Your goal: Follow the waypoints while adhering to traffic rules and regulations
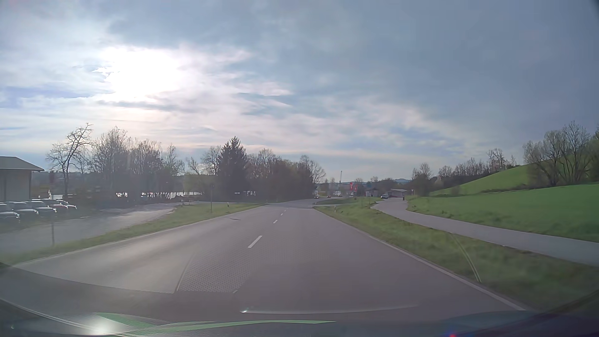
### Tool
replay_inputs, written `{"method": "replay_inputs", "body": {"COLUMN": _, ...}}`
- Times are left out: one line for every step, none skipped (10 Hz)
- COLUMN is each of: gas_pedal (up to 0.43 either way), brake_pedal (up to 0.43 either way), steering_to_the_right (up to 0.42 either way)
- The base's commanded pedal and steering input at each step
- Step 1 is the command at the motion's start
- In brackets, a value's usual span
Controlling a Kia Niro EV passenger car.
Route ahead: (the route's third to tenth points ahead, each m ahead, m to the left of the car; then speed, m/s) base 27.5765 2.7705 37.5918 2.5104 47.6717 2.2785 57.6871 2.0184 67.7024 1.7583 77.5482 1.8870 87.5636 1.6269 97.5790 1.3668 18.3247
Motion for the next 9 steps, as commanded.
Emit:
{"method": "replay_inputs", "body": {"gas_pedal": 0.000, "brake_pedal": 0.000, "steering_to_the_right": 0.000}}
{"method": "replay_inputs", "body": {"gas_pedal": 0.000, "brake_pedal": 0.000, "steering_to_the_right": 0.000}}
{"method": "replay_inputs", "body": {"gas_pedal": 0.000, "brake_pedal": 0.000, "steering_to_the_right": 0.000}}
{"method": "replay_inputs", "body": {"gas_pedal": 0.000, "brake_pedal": 0.000, "steering_to_the_right": 0.000}}
{"method": "replay_inputs", "body": {"gas_pedal": 0.000, "brake_pedal": 0.000, "steering_to_the_right": 0.000}}
{"method": "replay_inputs", "body": {"gas_pedal": 0.000, "brake_pedal": 0.000, "steering_to_the_right": 0.000}}
{"method": "replay_inputs", "body": {"gas_pedal": 0.000, "brake_pedal": 0.000, "steering_to_the_right": 0.000}}
{"method": "replay_inputs", "body": {"gas_pedal": 0.000, "brake_pedal": 0.000, "steering_to_the_right": 0.000}}
{"method": "replay_inputs", "body": {"gas_pedal": 0.000, "brake_pedal": 0.000, "steering_to_the_right": 0.001}}
